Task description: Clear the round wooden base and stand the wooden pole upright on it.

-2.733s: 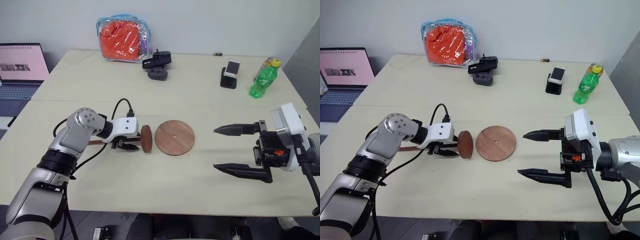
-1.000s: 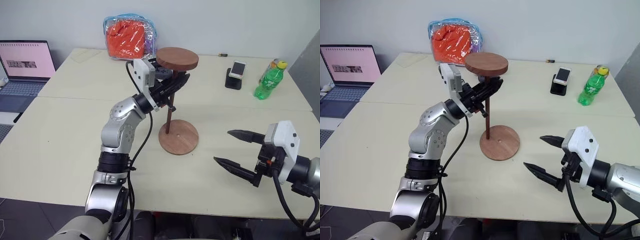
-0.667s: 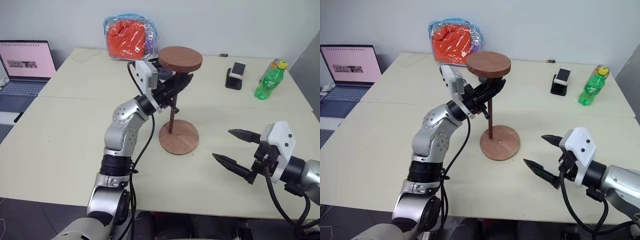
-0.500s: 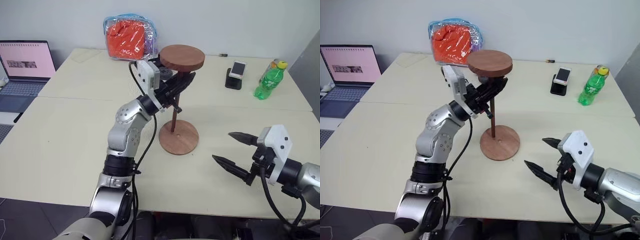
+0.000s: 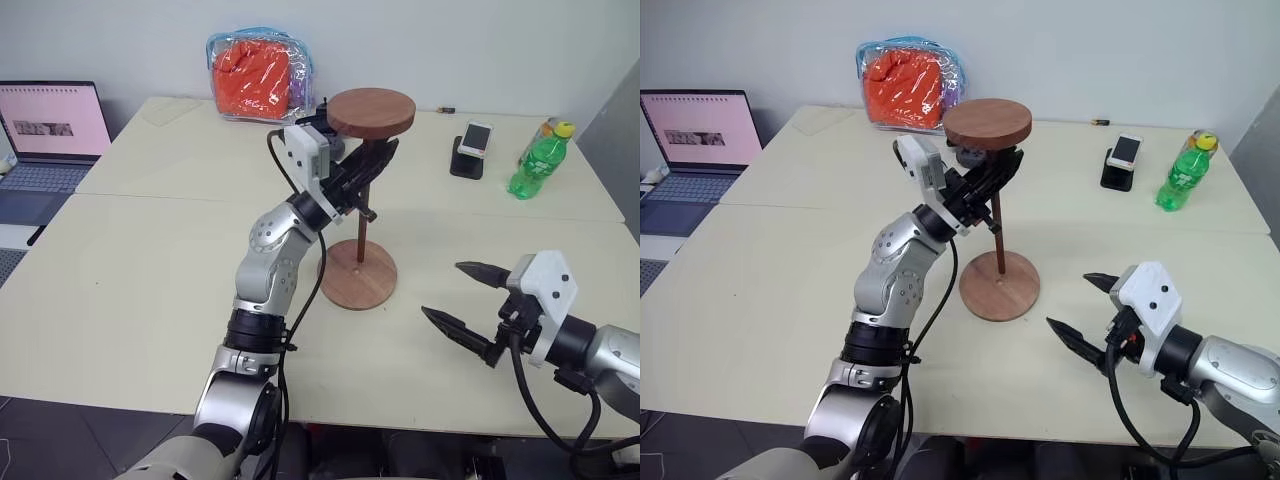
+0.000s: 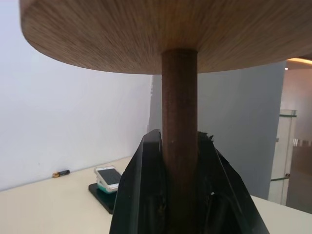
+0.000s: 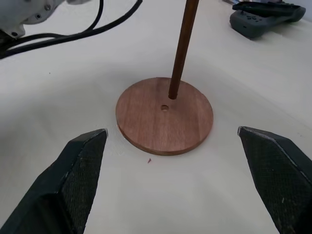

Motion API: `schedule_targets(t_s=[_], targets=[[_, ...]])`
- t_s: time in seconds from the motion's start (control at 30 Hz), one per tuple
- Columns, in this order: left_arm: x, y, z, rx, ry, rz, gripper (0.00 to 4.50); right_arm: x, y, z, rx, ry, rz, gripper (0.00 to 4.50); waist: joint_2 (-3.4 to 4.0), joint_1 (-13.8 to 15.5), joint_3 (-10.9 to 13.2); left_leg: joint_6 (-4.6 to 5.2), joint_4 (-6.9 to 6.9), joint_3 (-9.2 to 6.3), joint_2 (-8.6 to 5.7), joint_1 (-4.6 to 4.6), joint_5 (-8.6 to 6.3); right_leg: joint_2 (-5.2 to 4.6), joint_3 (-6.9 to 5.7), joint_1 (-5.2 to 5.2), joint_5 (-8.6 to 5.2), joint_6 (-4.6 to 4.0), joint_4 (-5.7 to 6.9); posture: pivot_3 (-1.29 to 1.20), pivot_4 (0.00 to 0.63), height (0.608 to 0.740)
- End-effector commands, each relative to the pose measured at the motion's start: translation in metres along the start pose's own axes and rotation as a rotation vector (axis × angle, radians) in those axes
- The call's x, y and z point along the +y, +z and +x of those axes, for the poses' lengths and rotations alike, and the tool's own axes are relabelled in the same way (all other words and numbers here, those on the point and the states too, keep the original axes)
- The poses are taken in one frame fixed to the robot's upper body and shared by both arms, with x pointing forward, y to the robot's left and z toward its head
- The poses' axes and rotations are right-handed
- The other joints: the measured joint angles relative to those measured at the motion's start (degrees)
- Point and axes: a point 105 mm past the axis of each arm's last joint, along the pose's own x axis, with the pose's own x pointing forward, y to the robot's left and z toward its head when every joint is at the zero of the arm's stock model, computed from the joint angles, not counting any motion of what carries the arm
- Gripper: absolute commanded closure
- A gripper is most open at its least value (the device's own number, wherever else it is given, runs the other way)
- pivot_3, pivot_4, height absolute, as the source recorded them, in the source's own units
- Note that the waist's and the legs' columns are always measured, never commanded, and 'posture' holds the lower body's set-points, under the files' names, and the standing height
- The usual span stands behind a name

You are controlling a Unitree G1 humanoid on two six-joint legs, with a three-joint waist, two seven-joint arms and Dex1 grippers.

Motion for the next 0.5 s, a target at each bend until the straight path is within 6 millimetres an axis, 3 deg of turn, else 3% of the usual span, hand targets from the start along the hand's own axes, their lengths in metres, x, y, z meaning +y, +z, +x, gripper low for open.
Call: schedule_targets(t_s=[0.03, 0.5], targets=[[-0.0079, 0.0044, 0.0009, -0.024, -0.021, 0.028, 4.21, 0.0185, 0.0183, -0.0015, -0.063, 0.050, -0.077, 0.00, 0.00, 0.0, 0.0, 0.00, 0.00, 0.00, 0.00, 0.00, 0.00, 0.00, 0.00, 0.00, 0.00, 0.00, 0.00, 0.00, 0.150, 0.740], [-0.0129, -0.0006, -0.0066, 0.004, -0.028, 0.029, 4.21, 0.0244, 0.0197, -0.0016, -0.068, 0.059, 0.009, 0.00, 0.00, 0.0, 0.0, 0.00, 0.00, -0.01, 0.02, 0.00, 0.00, 0.00, 0.00, 0.00, 0.00, 0.00, 0.01, 0.00, 0.150, 0.740]])
